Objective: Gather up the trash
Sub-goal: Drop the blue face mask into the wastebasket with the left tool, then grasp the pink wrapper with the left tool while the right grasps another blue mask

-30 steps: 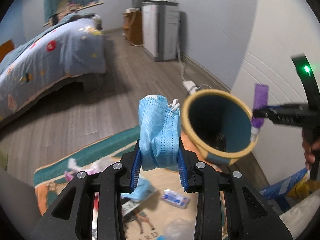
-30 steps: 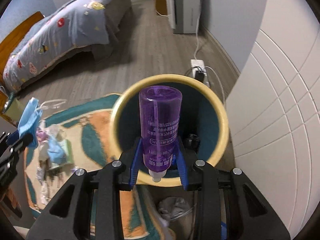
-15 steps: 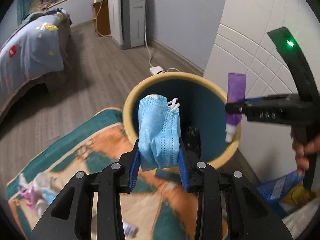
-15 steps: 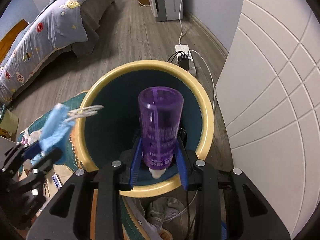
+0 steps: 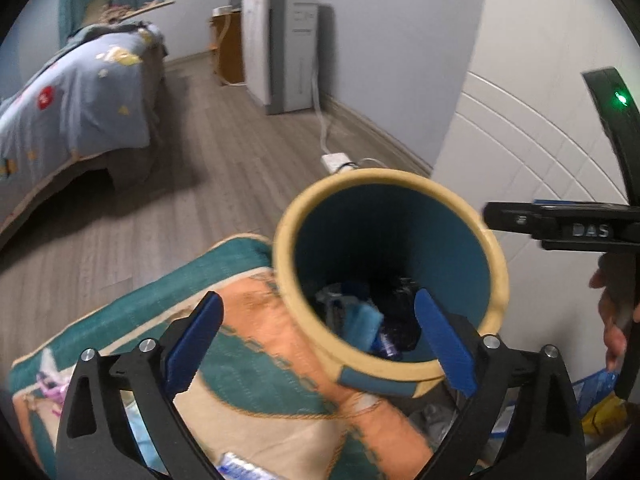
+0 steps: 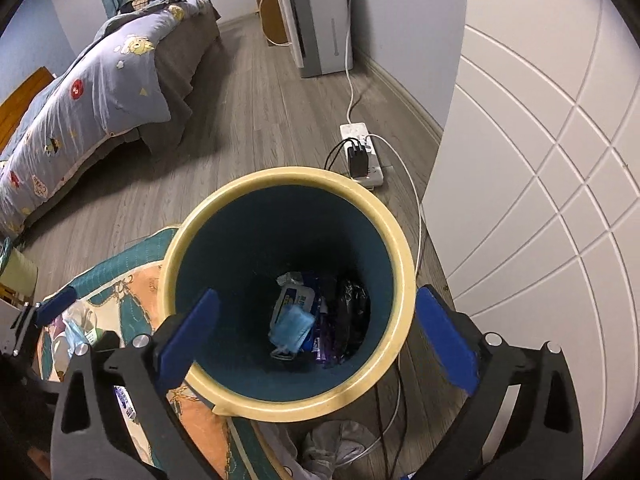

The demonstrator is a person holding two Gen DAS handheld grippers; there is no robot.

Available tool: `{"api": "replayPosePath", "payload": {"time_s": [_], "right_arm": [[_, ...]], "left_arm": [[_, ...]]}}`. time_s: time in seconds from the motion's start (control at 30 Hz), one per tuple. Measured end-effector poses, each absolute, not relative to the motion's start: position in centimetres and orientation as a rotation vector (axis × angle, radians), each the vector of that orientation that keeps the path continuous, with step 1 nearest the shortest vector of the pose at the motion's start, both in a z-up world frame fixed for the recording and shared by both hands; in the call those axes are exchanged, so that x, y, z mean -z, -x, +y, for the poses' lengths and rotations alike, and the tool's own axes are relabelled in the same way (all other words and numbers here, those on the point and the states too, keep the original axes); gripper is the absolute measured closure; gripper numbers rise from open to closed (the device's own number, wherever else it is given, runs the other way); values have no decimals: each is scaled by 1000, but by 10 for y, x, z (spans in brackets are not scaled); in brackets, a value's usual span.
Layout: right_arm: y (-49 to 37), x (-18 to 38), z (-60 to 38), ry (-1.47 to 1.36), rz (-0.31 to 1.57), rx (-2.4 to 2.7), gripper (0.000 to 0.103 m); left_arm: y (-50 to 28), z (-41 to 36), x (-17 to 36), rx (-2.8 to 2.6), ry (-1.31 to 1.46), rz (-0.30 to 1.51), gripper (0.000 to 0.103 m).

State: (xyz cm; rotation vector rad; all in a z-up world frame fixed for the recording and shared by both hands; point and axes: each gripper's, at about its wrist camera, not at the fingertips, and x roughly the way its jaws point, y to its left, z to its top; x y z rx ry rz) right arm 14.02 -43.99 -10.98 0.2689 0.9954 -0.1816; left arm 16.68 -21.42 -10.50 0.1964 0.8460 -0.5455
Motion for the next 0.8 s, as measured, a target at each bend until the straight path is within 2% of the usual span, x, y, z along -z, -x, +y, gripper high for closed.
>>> {"api": "replayPosePath", "payload": {"time_s": [0.23, 0.47, 0.8], "right_arm": [[-140, 81, -393, -211, 967, 123, 6], [-142, 54, -338, -139, 934, 44, 6], [-142, 59, -234, -66, 954, -105, 6]], "left_arm": [[-151, -172, 67, 468, -258, 784, 7], [-114, -97, 20, 379, -325, 696, 5], [-104, 43, 20, 130, -143, 808, 5]]}}
